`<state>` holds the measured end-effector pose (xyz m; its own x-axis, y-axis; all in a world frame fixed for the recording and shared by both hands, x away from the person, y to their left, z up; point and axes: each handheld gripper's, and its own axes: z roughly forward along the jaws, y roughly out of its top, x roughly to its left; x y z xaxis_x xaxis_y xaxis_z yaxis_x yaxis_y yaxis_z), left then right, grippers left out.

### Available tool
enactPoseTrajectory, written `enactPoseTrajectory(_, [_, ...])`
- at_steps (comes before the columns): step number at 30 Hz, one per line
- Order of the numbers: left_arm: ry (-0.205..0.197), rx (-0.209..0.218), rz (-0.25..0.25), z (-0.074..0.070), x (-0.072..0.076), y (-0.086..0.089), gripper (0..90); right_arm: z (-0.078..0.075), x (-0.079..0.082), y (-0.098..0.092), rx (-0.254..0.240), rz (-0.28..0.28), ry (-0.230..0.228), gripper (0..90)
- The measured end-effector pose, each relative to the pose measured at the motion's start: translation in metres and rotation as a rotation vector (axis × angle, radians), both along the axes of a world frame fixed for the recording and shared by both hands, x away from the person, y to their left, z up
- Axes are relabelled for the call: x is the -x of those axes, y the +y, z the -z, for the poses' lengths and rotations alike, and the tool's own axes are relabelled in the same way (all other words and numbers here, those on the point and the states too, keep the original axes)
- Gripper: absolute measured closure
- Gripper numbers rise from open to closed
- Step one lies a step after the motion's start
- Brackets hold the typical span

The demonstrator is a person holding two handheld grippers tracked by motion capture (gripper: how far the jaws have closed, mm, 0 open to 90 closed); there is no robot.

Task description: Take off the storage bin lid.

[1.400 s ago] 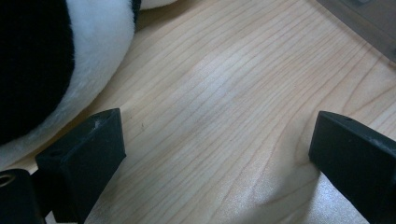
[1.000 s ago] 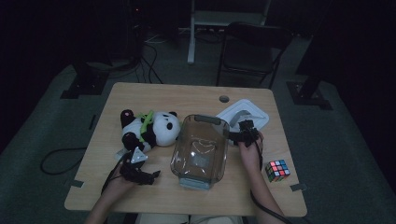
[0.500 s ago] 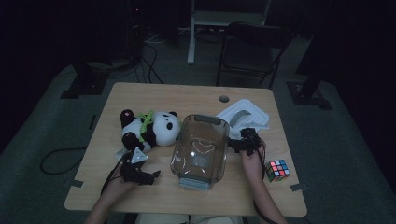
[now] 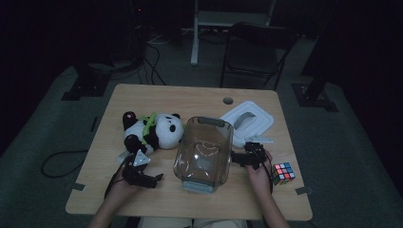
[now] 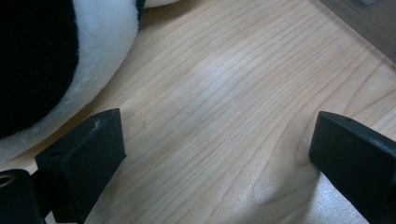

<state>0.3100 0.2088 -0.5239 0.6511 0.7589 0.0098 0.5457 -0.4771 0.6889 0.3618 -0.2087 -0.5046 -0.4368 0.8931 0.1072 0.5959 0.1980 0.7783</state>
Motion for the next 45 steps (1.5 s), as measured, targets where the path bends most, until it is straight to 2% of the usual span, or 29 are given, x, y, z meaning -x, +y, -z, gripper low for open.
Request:
enactPoseTrajectory(4, [0.000,0.000,0.001,0.000,0.000,0.000,4.2,0.006,0.010,-0.002,0.002,-0.012,0.010,13.9])
enactPoseTrajectory(8, [-0.001,0.001,0.002,0.000,0.000,0.000,4.2,0.012,0.019,0.000,0.053,-0.034,-0.001,13.9])
enactPoseTrajectory(13, [-0.001,0.001,0.002,0.000,0.000,0.000,4.2,0.013,0.026,0.001,0.067,-0.064,-0.009,14.0])
enactPoseTrajectory(15, [-0.001,0.003,0.000,0.000,0.001,0.000,4.2,0.012,0.028,-0.002,0.071,-0.125,-0.008,14.2])
enactPoseTrajectory(18, [0.000,0.004,0.000,0.000,0.001,0.001,4.1,0.011,0.030,-0.005,0.068,-0.149,-0.014,14.5])
enactPoseTrajectory(19, [0.000,0.003,0.002,0.000,0.001,0.001,4.1,0.012,0.033,-0.007,0.078,-0.173,-0.012,14.5])
enactPoseTrajectory(21, [0.000,0.002,0.005,0.000,0.001,0.001,3.8,0.013,0.035,-0.008,0.093,-0.185,-0.006,14.5])
enactPoseTrajectory(27, [0.000,0.002,0.005,0.000,0.001,0.001,3.8,0.018,0.041,-0.011,0.098,-0.240,0.008,13.9])
enactPoseTrajectory(30, [0.000,0.002,0.007,0.000,0.001,0.001,3.8,0.022,0.042,-0.012,0.118,-0.251,0.023,13.8])
enactPoseTrajectory(35, [0.000,0.001,0.011,0.000,0.001,0.001,3.8,0.022,0.042,-0.010,0.140,-0.249,0.013,13.4])
enactPoseTrajectory(39, [0.000,0.001,0.011,0.000,0.001,0.001,3.8,0.022,0.043,-0.010,0.135,-0.247,0.016,13.8])
enactPoseTrajectory(45, [0.000,0.001,0.012,0.000,0.001,0.001,3.8,0.022,0.047,-0.009,0.134,-0.213,0.020,13.8])
